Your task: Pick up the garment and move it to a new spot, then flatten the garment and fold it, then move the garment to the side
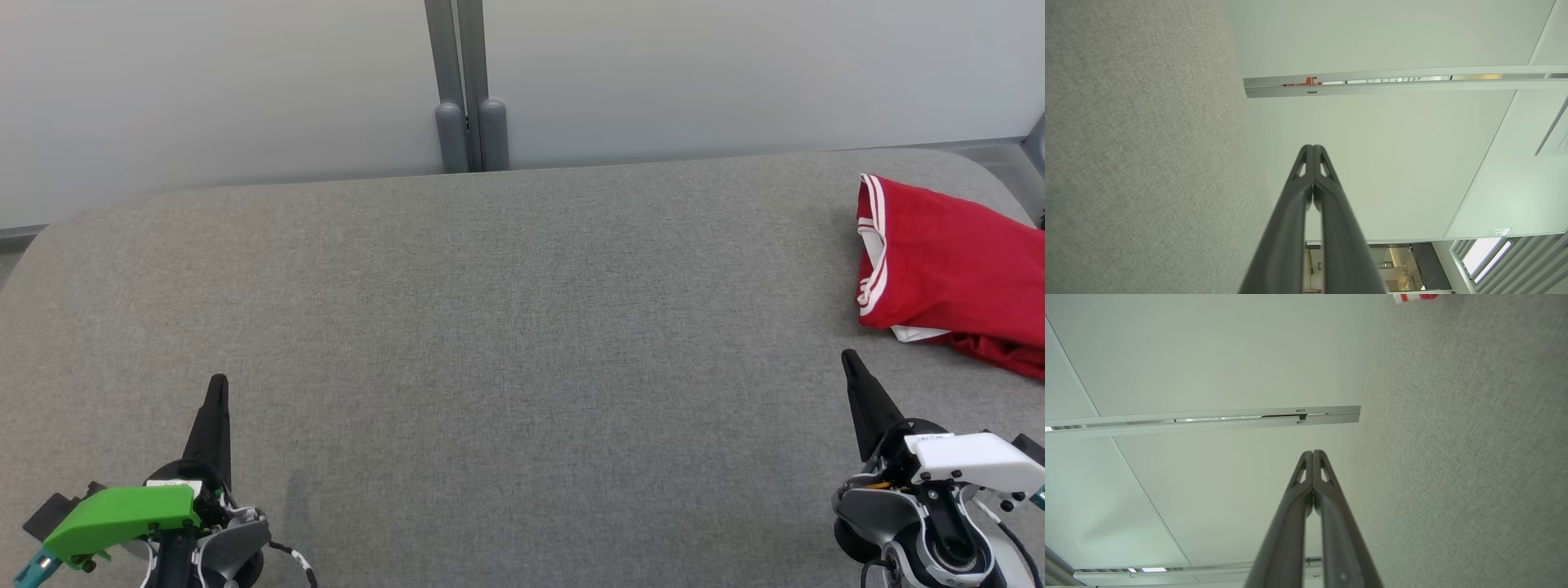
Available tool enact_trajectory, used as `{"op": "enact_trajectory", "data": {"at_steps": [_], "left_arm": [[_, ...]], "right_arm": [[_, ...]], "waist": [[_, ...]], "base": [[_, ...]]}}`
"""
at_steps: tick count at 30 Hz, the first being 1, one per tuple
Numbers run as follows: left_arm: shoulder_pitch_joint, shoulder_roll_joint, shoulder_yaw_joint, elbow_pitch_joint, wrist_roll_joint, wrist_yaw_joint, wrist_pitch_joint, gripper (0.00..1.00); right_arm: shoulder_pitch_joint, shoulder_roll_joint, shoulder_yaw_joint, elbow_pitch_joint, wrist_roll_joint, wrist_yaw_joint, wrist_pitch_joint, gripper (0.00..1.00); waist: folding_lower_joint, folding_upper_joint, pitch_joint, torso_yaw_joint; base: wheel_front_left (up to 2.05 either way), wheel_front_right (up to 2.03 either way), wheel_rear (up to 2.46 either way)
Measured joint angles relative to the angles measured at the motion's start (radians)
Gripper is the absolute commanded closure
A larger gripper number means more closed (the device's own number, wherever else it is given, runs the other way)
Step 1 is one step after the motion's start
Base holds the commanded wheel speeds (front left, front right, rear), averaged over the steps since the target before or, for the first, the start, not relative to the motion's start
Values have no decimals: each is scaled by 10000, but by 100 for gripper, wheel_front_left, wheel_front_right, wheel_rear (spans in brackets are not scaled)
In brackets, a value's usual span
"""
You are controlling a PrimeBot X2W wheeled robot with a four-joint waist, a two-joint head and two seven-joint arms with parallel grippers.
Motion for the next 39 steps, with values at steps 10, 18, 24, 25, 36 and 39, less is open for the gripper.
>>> {"op": "enact_trajectory", "data": {"at_steps": [10, 18, 24, 25, 36, 39], "left_arm": [[0, 0, 0, 0, 0, 0, 0, 100], [0, 0, 0, 0, 0, 0, 0, 100], [0, 0, 0, 0, 0, 0, 0, 100], [0, 0, 0, 0, 0, 0, 0, 100], [0, 0, 0, -2, 0, 0, 0, 100], [0, 0, 0, -2, 0, 0, 0, 100]], "right_arm": [[0, 0, 0, 0, 0, 0, 0, 100], [0, 0, 0, 0, 0, 0, 0, 100], [0, 0, 0, 2, 0, 0, 0, 100], [0, 0, 0, 2, 0, 0, 0, 100], [0, 0, 2, 2, 0, 0, 0, 100], [0, 0, 2, 2, 0, 0, 0, 100]], "waist": [[0, 0, 0, 0], [0, 0, 0, 0], [0, 0, 0, 0], [0, 0, 0, 0], [0, 0, 0, 0], [0, 0, 0, 0]], "base": [[0, 0, 0], [0, 0, 0], [0, 0, 0], [0, 0, 0], [0, 0, 0], [0, 0, 0]]}}
